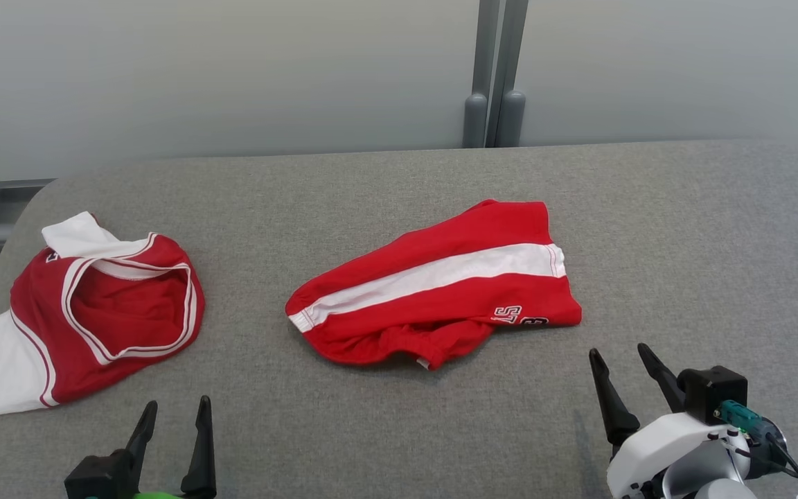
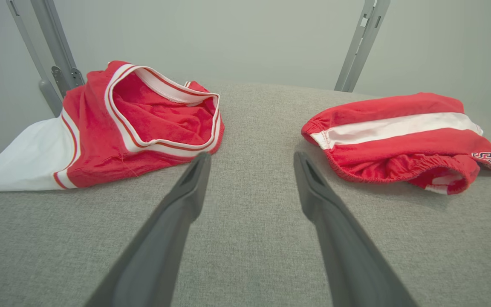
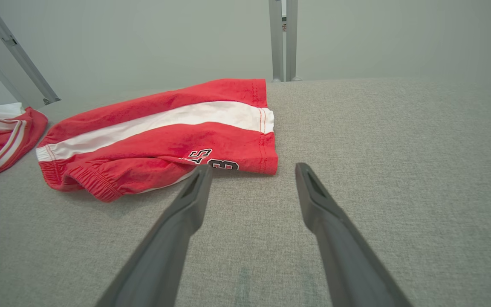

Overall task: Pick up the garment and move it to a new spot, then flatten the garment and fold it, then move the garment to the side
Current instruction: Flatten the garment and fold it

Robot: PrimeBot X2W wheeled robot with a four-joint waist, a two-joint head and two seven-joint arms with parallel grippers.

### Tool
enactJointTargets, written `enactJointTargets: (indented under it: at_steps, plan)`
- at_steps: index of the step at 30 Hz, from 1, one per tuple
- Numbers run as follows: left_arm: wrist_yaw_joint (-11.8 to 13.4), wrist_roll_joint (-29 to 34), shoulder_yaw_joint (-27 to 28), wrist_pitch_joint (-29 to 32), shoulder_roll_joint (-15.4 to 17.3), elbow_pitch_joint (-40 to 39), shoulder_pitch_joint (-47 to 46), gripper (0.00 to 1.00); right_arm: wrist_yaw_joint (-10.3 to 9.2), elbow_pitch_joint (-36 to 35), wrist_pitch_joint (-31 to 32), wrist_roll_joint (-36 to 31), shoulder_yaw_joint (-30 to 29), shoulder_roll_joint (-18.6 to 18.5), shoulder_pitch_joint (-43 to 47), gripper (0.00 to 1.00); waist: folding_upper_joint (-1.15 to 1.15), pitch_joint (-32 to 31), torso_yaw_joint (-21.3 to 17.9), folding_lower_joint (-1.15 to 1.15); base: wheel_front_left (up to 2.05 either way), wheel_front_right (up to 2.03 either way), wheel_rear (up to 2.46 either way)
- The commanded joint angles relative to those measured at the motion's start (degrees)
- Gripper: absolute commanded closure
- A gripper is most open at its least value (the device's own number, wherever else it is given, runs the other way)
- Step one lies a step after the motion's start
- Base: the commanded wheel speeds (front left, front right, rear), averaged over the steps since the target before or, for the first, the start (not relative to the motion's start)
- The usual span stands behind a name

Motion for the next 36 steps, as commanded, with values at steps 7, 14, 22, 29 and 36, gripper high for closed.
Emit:
enactJointTargets:
  at_steps: [7,14,22,29,36]
  plan:
    - [0.41,-1.00,-0.45,0.80,-0.34,-0.96,-0.22,0.00,-0.02,0.11,0.80,0.14,0.17,-0.15,0.01,0.00,0.00,0.10,0.03,0.00,0.00,0.00,0.00]
    - [-2.35,-2.56,-2.20,5.68,0.02,-0.28,-4.60,0.00,-0.02,-0.56,6.88,1.39,0.30,-0.15,-4.36,0.00,0.00,1.47,-0.02,0.00,0.00,0.00,0.00]
    - [-2.68,-9.27,-3.91,22.85,-3.01,3.27,-15.93,0.00,-0.01,0.16,24.73,-0.05,-3.87,-2.08,-17.38,0.00,0.00,6.85,0.63,0.00,0.00,0.00,0.00]
    - [-0.35,-10.23,-5.20,30.41,-5.48,5.50,-23.98,0.00,-0.01,4.40,32.76,0.81,-4.07,-3.82,-27.30,0.00,0.00,12.07,1.07,0.00,0.00,0.00,0.00]
    - [1.63,-10.10,-6.60,35.35,-6.86,6.44,-28.94,0.00,-0.01,10.61,35.83,2.70,-0.41,-6.89,-34.49,0.00,0.00,16.80,1.59,0.00,0.00,0.00,0.00]
